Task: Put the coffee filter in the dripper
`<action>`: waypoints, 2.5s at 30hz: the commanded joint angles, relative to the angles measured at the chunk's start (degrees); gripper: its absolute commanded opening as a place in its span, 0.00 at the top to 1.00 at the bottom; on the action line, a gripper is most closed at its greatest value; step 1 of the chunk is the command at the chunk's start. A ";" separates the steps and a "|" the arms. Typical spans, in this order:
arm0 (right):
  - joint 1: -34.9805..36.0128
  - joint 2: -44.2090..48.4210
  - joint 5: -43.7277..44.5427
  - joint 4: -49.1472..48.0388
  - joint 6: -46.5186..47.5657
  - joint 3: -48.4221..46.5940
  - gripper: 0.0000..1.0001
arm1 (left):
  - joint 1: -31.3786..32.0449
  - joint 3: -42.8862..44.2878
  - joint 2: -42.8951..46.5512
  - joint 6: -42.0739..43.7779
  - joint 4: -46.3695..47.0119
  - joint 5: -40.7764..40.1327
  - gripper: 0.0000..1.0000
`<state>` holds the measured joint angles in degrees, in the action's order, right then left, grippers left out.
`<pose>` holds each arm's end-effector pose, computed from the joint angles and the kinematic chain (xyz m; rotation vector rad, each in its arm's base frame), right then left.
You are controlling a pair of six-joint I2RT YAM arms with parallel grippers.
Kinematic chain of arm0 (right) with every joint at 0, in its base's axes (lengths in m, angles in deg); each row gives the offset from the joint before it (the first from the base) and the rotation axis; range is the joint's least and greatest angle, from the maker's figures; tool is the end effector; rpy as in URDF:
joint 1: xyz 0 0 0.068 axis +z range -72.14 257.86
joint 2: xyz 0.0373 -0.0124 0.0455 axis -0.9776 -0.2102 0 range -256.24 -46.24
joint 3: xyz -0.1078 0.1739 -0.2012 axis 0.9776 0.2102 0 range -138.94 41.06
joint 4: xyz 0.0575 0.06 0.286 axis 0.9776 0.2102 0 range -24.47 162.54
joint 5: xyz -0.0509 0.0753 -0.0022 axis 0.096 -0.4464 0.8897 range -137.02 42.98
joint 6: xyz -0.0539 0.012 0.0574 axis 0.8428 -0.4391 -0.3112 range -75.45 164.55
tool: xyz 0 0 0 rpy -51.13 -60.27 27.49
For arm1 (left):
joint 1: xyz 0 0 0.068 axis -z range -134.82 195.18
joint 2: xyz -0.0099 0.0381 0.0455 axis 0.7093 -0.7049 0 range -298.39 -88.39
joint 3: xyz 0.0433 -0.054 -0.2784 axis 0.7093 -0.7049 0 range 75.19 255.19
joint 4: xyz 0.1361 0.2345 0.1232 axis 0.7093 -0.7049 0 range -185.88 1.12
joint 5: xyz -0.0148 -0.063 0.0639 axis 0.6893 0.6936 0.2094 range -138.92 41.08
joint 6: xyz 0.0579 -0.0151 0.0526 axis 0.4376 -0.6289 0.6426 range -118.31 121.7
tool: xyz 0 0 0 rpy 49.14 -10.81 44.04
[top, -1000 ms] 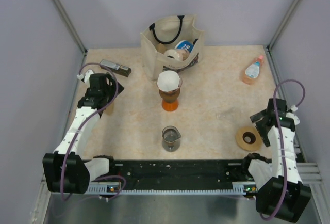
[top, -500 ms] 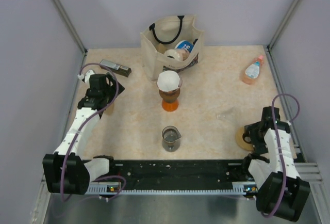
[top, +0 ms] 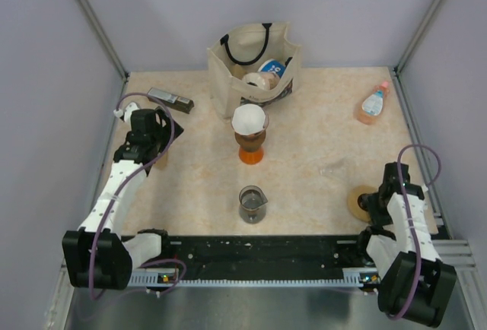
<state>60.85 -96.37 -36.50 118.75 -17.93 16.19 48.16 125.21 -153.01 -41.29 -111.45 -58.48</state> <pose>0.1412 -0.0564 0.1220 1.8639 2.1993 -0.1325 0.3032 -0.0044 0.2662 -0.8458 2.0538 -0.2595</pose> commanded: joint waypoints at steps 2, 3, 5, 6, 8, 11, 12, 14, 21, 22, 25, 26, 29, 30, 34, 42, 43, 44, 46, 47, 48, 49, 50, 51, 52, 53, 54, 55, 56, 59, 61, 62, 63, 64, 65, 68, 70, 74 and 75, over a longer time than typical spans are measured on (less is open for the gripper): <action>-0.21 1.09 0.29 -6.71 0.42 0.87 0.65 | -0.35 -0.27 1.60 0.27 2.79 0.95 0.01; -0.12 1.26 -0.50 -8.54 1.47 0.43 0.72 | -0.35 -0.27 1.78 0.27 2.79 1.04 0.01; -0.21 1.52 -1.91 -10.49 4.02 -1.14 0.81 | -0.35 -0.36 1.69 0.27 2.97 1.12 0.01; -0.12 1.79 -1.82 -10.67 5.07 -2.46 0.84 | -0.35 -0.36 1.69 0.27 3.14 1.47 0.01; -0.21 2.31 -1.30 -11.02 7.45 -5.44 0.89 | -0.35 -0.36 1.52 0.53 3.06 1.91 0.01; -0.12 3.80 -0.42 -11.11 11.49 -11.41 0.95 | -0.35 -0.27 1.43 0.71 2.97 2.53 0.01; -0.21 4.16 -0.33 -11.11 12.63 -13.44 0.97 | -0.35 -0.19 1.34 0.79 2.97 2.79 0.01; -0.21 4.78 -0.94 -11.37 14.83 -17.39 0.97 | -0.35 -0.10 1.43 0.88 2.97 3.32 0.01; 2.93 -1.54 -20.00 -12.17 27.40 -31.99 0.98 | -0.35 0.43 2.04 1.67 2.44 6.48 0.01; 5.22 -2.33 -19.49 -11.99 28.54 -33.39 0.98 | -0.35 0.69 1.95 1.67 2.01 6.83 0.01; 16.72 -4.53 -11.87 -10.68 31.44 -38.40 0.96 | -0.35 1.48 1.95 2.11 0.51 8.33 0.01; 20.58 -5.50 -10.89 -9.71 32.50 -40.33 0.95 | -0.26 1.40 2.04 2.11 -0.02 8.77 0.01; 26.14 -9.19 -14.03 -7.51 34.26 -43.77 0.95 | -0.26 0.96 2.31 2.20 -0.63 9.04 0.01; 27.98 -10.33 -14.39 -7.25 35.40 -44.48 0.96 | -0.26 0.87 2.39 2.11 -1.16 9.12 0.01; 39.13 -16.04 -12.29 -4.27 38.48 -47.29 0.96 | -0.17 0.52 3.18 2.46 -3.36 9.21 0.01; 56.91 -26.07 -10.07 0.05 43.40 -52.48 0.96 | -0.08 -2.29 7.84 3.43 -4.94 8.60 0.01; 57.88 -26.59 -10.26 -0.30 43.93 -52.48 0.96 | -0.08 -2.56 8.28 3.52 -4.94 8.60 0.01; 59.36 -27.38 -11.91 -0.47 44.46 -52.92 0.96 | -0.08 -2.82 8.54 3.78 -4.86 8.94 0.01; 62.61 -28.88 -13.15 -0.48 46.12 -53.44 0.95 | -0.08 -3.43 8.81 4.31 -4.50 9.21 0.01; 63.94 -29.67 -14.47 -0.39 47.26 -53.71 0.94 | -0.08 -3.70 8.81 4.74 -4.15 11.13 0.01; 65.60 -30.37 -16.13 -0.56 47.79 -54.06 0.94 | 0.00 -3.88 8.90 4.84 -3.80 11.49 0.01; 66.49 -31.16 -17.45 -0.91 47.97 -54.41 0.94 | -0.08 -3.96 8.90 5.01 -3.45 11.93 0.01; 67.11 -31.87 -18.95 -1.09 48.41 -54.94 0.94 | -0.08 -4.14 8.90 5.19 -3.19 12.28 0.01; 67.64 -32.48 -20.27 -1.00 48.94 -55.46 0.94 | -0.08 -4.31 8.81 5.36 -3.01 12.64 0.01; 68.34 -33.27 -21.06 -0.92 49.46 -56.08 0.94 | -0.08 -4.49 8.72 5.63 -2.83 12.90 0.01; 68.87 -33.89 -22.29 -0.57 49.82 -56.69 0.94 | -0.08 -4.58 8.72 5.72 -2.92 13.08 0.01; 69.22 -34.42 -23.95 -0.48 50.08 -57.22 0.94 | -0.08 -4.49 8.72 5.89 -2.75 13.08 0.01; 69.40 -34.77 -25.62 -0.30 50.09 -57.66 0.93 | -0.08 -4.49 8.81 5.98 -2.75 13.17 0.01; 69.66 -35.12 -27.47 -0.04 50.17 -58.02 0.93 | -0.08 -4.58 8.72 6.24 -2.66 13.34 0.01; 69.75 -37.58 -29.94 2.32 50.17 -59.16 0.92 | -0.08 -4.76 8.72 6.33 -2.57 13.52 0.01; 69.84 -39.16 -29.95 3.82 50.44 -59.95 0.92 | -0.08 -4.76 8.81 6.42 -2.57 13.69 0.01; 69.92 -39.43 -30.21 4.00 50.35 -59.95 0.91 | -0.08 -4.84 8.90 6.42 -2.57 13.78 0.01; 69.93 -39.87 -30.04 4.09 50.18 -60.30 0.92 | -0.08 -4.93 8.81 6.42 -2.57 13.87 0.01; 69.84 -40.39 -28.82 4.62 50.09 -60.83 0.91 | -0.08 -5.02 8.81 6.42 -2.57 13.87 0.01; 69.84 -40.92 -28.20 4.88 49.91 -61.09 0.91 | -0.08 -5.11 8.81 6.42 -2.66 13.96 0.01; 69.84 -42.24 -25.64 5.15 49.38 -61.09 0.89 | -0.08 -5.28 8.72 6.51 -2.66 13.70 0.01; 69.84 -42.94 -25.20 4.80 49.12 -61.36 0.89 | -0.08 -5.28 8.63 6.51 -2.66 13.61 0.01; 70.28 -44.35 -23.89 4.45 49.03 -61.53 0.86 | -0.08 -5.28 8.37 6.51 -2.75 13.52 0.01; 70.54 -44.53 -23.54 4.45 48.94 -61.45 0.85 | -0.08 -5.28 8.37 6.51 -2.75 13.52 0.01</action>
<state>130.16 -140.09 -61.39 123.69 31.45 -41.95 48.18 120.07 -145.04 -35.63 -116.26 -45.26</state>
